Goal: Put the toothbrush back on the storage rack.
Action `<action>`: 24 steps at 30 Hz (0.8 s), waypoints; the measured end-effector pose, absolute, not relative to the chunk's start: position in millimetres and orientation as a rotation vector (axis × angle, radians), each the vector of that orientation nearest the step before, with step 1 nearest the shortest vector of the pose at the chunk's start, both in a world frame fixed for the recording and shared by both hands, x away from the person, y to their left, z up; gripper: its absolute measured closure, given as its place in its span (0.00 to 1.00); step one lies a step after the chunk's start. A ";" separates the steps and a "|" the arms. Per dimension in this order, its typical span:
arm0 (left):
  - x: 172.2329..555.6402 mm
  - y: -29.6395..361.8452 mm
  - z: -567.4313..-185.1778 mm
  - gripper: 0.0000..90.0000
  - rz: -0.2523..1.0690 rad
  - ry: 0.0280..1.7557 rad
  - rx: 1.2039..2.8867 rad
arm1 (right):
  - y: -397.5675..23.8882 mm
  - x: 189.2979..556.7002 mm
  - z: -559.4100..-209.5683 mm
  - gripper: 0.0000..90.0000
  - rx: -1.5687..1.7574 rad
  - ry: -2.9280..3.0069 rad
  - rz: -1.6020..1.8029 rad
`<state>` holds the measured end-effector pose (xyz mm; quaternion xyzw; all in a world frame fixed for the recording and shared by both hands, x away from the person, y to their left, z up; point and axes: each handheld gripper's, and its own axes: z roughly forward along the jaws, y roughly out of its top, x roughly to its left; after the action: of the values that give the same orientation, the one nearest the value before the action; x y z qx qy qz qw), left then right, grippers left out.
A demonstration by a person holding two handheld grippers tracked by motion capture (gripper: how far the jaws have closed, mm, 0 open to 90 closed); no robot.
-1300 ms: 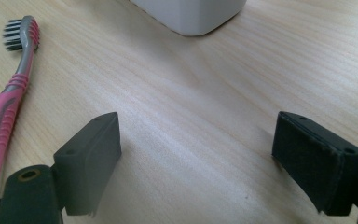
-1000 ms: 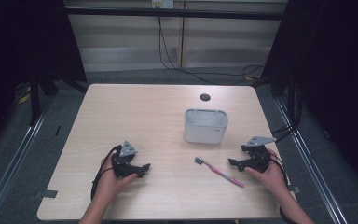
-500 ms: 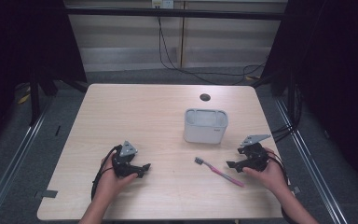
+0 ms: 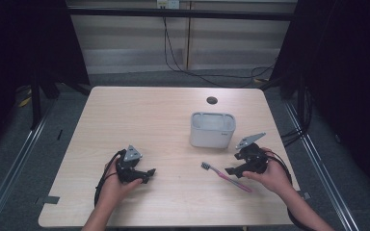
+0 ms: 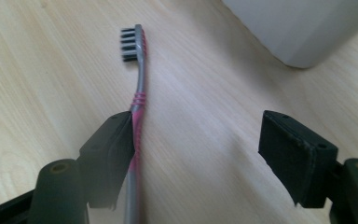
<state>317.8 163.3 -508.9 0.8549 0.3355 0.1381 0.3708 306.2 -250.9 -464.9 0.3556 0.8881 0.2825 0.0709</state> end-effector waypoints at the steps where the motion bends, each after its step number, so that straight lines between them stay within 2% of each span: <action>1: 317.6 162.9 -509.2 0.20 0.354 0.867 2.184 | -245.3 307.8 -463.4 0.31 1.061 2.691 0.829; 14: 317.6 162.9 -509.2 0.20 0.354 0.866 2.185 | -224.1 315.3 -462.7 0.38 1.036 2.775 0.768; 15: 317.6 162.9 -509.2 0.21 0.354 0.866 2.184 | -222.4 316.0 -463.7 0.43 1.031 2.789 0.764; 24: 317.6 162.9 -509.2 0.21 0.354 0.866 2.185 | -213.8 318.4 -464.9 0.49 1.049 2.820 0.730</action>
<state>317.6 162.9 -509.2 0.8530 0.3379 0.1381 0.3730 318.4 -213.8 -464.9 0.3386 0.9106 0.2357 0.0229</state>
